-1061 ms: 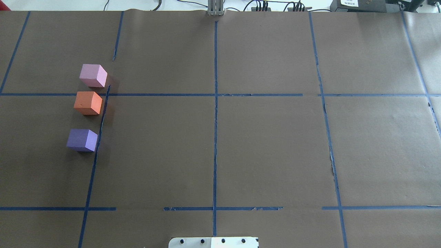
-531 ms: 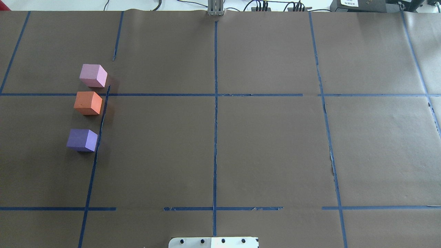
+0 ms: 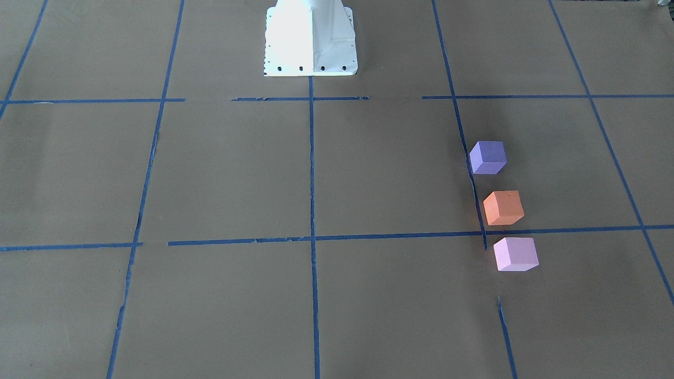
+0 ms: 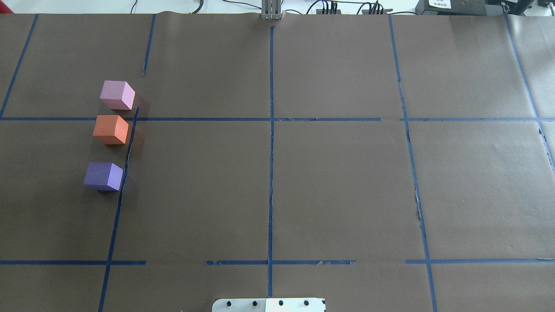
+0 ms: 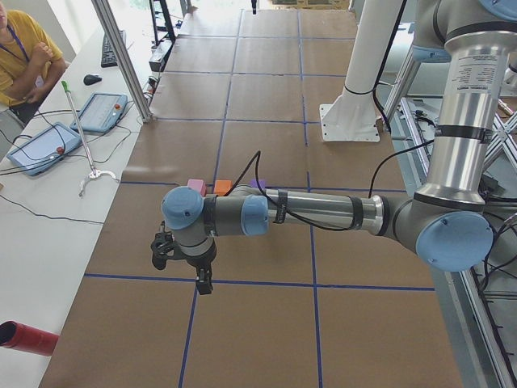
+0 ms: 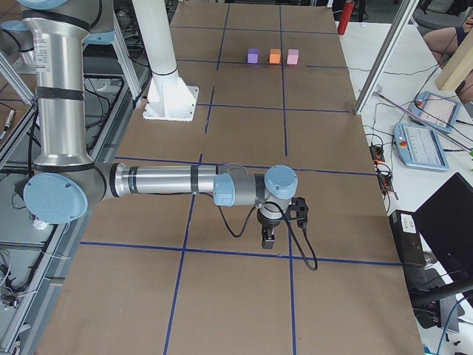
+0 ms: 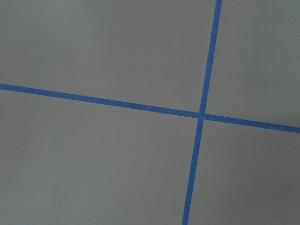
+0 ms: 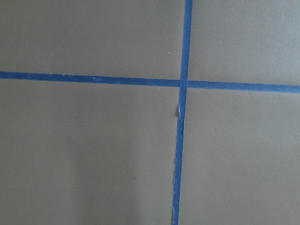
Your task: Arrange blocks in a line
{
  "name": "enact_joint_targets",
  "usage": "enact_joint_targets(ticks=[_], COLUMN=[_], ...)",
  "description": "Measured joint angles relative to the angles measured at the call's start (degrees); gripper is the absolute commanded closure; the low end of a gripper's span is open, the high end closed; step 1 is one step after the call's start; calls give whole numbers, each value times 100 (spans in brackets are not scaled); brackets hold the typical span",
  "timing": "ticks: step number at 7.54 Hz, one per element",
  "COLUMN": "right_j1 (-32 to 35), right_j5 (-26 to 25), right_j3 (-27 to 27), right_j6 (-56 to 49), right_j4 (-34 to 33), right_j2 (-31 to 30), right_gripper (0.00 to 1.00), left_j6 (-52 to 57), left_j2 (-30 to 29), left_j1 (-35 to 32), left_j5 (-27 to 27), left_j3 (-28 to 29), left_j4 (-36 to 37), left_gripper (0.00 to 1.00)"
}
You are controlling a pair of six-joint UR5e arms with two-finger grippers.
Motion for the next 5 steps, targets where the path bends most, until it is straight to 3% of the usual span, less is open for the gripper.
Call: enact_joint_targets(ticks=[5], right_j1=[0], right_j5=[1], right_j3=[0], right_j6=[0], right_j4=[7], right_j2=[0], right_gripper=[0], left_j6=[267], left_j2=[27], left_j1=[-10], left_j5=[4], left_j3=[-66], left_j4=[-66], left_gripper=[0])
